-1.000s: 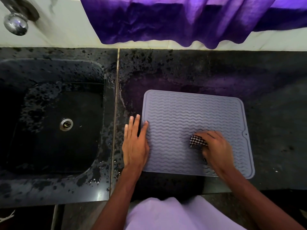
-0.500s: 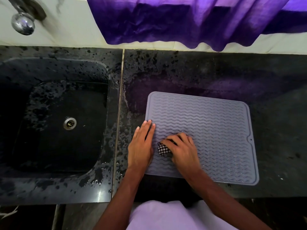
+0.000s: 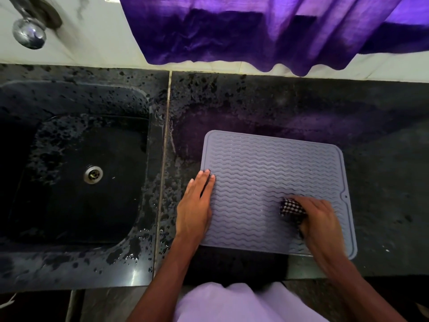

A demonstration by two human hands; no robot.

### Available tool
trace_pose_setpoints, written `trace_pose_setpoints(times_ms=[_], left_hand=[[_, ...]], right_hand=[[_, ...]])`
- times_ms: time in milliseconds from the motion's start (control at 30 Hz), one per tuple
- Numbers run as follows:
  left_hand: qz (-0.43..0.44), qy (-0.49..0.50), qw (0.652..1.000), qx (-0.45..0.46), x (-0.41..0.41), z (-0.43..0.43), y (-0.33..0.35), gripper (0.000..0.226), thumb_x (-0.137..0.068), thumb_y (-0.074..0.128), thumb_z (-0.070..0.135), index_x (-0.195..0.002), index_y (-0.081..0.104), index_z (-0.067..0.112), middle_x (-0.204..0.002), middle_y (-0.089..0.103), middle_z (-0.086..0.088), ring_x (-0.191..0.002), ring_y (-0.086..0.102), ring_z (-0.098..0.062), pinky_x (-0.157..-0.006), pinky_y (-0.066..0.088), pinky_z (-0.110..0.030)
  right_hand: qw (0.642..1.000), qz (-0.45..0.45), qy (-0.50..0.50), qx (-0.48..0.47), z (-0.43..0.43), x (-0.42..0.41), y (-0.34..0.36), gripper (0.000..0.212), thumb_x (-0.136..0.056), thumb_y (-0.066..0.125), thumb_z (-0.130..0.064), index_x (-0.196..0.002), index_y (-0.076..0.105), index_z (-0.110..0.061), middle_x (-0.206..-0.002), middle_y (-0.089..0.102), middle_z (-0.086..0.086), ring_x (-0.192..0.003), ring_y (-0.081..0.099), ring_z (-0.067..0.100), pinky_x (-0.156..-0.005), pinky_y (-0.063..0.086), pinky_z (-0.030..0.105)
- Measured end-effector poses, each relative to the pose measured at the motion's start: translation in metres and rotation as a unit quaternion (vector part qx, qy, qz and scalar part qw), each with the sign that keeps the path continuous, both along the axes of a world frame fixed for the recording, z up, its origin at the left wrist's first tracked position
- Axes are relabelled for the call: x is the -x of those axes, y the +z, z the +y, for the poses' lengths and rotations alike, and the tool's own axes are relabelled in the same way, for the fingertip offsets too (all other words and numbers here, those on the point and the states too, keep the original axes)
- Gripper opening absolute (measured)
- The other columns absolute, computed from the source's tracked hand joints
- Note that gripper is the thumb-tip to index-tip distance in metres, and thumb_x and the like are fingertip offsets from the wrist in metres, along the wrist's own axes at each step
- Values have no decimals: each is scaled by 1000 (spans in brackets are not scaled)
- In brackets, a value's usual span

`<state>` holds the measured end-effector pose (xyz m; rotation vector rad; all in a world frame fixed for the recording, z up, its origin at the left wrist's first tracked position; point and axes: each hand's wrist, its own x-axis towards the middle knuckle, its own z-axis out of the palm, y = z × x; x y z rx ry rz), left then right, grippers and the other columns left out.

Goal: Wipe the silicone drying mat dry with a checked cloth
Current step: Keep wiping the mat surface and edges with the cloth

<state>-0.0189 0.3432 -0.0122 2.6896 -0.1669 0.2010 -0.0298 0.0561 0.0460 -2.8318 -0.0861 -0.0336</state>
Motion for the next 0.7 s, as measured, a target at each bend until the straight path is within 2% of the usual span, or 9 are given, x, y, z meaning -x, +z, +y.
trace_pose_setpoints(times_ms=[67, 133, 200, 267, 333, 433, 567, 700], left_hand=[[4, -2, 1000, -2, 0, 1, 2, 59, -86, 35, -5, -141, 57, 0, -149, 54, -13, -138, 52, -30, -109, 48, -47], [11, -1, 1000, 5, 0, 0, 2, 61, -87, 30, -1, -142, 56, 0, -150, 53, -13, -139, 51, -30, -109, 47, -47], [11, -5, 1000, 2, 1, 1, 1, 57, -88, 42, -4, -144, 54, 1, -153, 51, -13, -141, 48, -30, -112, 44, -46], [14, -11, 1000, -4, 1, 1, -1, 63, -84, 63, -8, -145, 52, 1, -154, 49, -13, -144, 45, -30, -114, 40, -45], [18, -16, 1000, -15, -1, 3, -1, 63, -85, 65, -6, -146, 51, 1, -154, 48, -14, -144, 45, -29, -115, 40, -45], [16, -18, 999, -27, -1, 3, 0, 55, -91, 43, 1, -145, 52, 2, -153, 50, -13, -143, 46, -29, -113, 45, -47], [20, -11, 999, -24, 2, 2, 1, 63, -85, 61, -12, -146, 51, 1, -154, 48, -14, -143, 47, -31, -114, 42, -47], [18, -8, 999, -31, 2, 1, 2, 70, -81, 69, -15, -146, 51, 1, -154, 48, -14, -143, 47, -30, -115, 38, -44]], right_hand=[[999, -20, 31, -30, 24, -5, 3, 62, -55, 60, 12, -110, 70, -14, -104, 70, 4, -92, 59, 31, -81, 46, 40], [995, -30, 83, -43, 61, -10, 2, 61, -53, 58, 4, -109, 70, -16, -104, 69, 0, -91, 58, 28, -78, 48, 40], [992, -24, 117, -32, 102, -13, -3, 63, -52, 61, 4, -110, 69, -20, -104, 68, -3, -90, 58, 26, -74, 49, 40], [990, -28, 141, -11, 130, -12, -9, 54, -61, 57, -1, -109, 68, -23, -103, 67, -5, -89, 58, 26, -71, 47, 39], [987, -35, 153, 9, 137, -9, -13, 48, -66, 56, -5, -109, 67, -24, -102, 67, -4, -90, 59, 27, -72, 46, 40], [987, -39, 152, 28, 121, -8, -16, 56, -58, 71, -1, -109, 67, -24, -103, 66, -4, -90, 58, 27, -71, 44, 39], [991, -41, 121, 48, 74, -1, -16, 65, -46, 74, 2, -106, 69, -23, -101, 67, -4, -87, 58, 29, -68, 44, 38], [995, -11, 55, 76, 3, 10, -14, 68, -44, 76, 5, -106, 71, -21, -104, 67, 0, -91, 56, 32, -70, 45, 41]])
